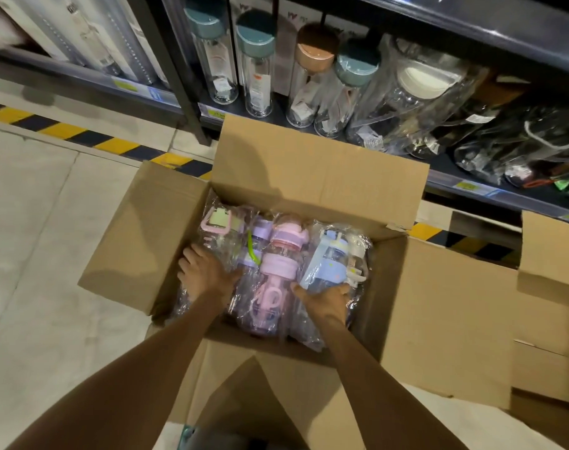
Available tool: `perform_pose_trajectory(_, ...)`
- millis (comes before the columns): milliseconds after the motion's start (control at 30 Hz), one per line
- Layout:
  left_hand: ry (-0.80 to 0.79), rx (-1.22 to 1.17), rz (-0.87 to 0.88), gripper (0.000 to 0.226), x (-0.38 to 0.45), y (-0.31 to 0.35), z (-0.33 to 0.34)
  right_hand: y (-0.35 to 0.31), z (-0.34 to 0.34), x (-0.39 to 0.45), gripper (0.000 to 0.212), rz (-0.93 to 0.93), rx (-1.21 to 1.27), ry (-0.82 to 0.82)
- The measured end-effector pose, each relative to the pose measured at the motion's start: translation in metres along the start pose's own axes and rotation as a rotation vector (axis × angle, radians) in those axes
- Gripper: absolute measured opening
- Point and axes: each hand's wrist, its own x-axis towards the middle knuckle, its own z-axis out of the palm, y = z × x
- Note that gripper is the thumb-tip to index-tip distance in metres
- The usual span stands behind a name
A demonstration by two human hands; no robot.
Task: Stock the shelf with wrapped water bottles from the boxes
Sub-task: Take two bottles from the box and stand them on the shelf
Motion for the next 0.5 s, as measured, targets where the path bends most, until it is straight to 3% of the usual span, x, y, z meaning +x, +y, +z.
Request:
perform_pose_trajectory(133,-0.141,-0.062,-0.057,0.094,0.011,0.003,-0.001,0.005,-0.002,0.006,0.114,0.019,0.010,0.022)
perform_pose_trajectory(333,-0.218,-0.313,-0.121,0.107,-0.005,0.007,-0.005,0.012,-0.021,-0.008,0.088,0.093,0.213,-0.021)
perform_pose_trajectory(433,-0.233,-0.358,-0.090,0.100,-0.011,0.007,-0.024,0.014,-0.037,-0.023,0.100,0.096,0.377,-0.057)
perform_pose_trajectory(500,-0.230,-0.452,-0.082,0.096,-0.019,0.002,-0.044,0.017,-0.053,-0.037,0.073,0.050,0.439,-0.087)
